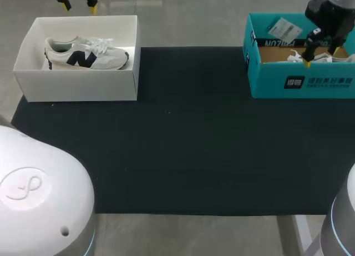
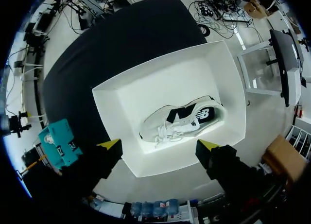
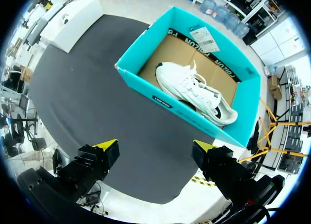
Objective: Take the shoe out of the shoebox, open the shoe tongue, remove and reinsert the insole, then place the shoe into the shoebox
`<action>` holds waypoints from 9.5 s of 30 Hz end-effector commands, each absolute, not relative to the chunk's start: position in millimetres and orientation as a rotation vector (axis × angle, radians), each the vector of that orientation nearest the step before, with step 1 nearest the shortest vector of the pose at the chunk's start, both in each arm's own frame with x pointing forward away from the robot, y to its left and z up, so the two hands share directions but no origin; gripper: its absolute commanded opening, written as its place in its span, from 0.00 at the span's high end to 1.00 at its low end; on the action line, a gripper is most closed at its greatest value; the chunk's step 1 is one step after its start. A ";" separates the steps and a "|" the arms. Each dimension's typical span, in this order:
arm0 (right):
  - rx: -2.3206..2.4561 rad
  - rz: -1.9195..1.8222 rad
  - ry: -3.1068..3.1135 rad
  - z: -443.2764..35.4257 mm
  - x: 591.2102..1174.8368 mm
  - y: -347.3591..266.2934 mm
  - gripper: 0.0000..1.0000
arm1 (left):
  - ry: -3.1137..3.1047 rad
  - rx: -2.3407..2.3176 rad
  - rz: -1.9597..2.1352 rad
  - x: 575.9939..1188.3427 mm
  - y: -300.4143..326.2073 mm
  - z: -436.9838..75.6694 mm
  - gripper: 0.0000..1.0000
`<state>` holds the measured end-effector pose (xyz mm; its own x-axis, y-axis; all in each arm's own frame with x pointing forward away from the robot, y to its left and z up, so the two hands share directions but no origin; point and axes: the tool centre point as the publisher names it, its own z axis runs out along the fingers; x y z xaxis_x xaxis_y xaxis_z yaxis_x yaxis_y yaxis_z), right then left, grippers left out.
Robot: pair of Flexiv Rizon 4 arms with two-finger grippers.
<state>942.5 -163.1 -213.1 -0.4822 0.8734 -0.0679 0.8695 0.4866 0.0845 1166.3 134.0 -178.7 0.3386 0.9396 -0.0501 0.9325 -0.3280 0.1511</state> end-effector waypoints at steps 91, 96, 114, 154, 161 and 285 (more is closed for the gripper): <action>1.540 0.058 2.621 -213.3 942.6 -163.0 0.00 | 2.082 2.365 0.038 1251.9 309.2 -350.4 0.59; 1.540 0.058 2.621 -213.3 942.6 -163.0 0.00 | 2.089 2.383 0.012 1251.1 306.8 -359.7 0.59; 1.540 0.058 2.621 -213.3 942.6 -163.0 0.00 | 2.178 2.405 -0.130 1245.4 310.4 -385.7 0.62; 1.540 0.058 2.621 -213.3 942.6 -163.0 0.00 | 2.275 2.437 -0.173 1244.9 302.8 -276.9 1.00; 1.540 0.058 2.621 -213.3 942.6 -163.0 0.00 | 2.285 2.400 -0.130 1240.5 304.3 -239.1 1.00; 1.540 0.058 2.621 -213.3 942.6 -163.0 0.00 | 1.945 2.075 0.583 923.9 27.5 -119.7 1.00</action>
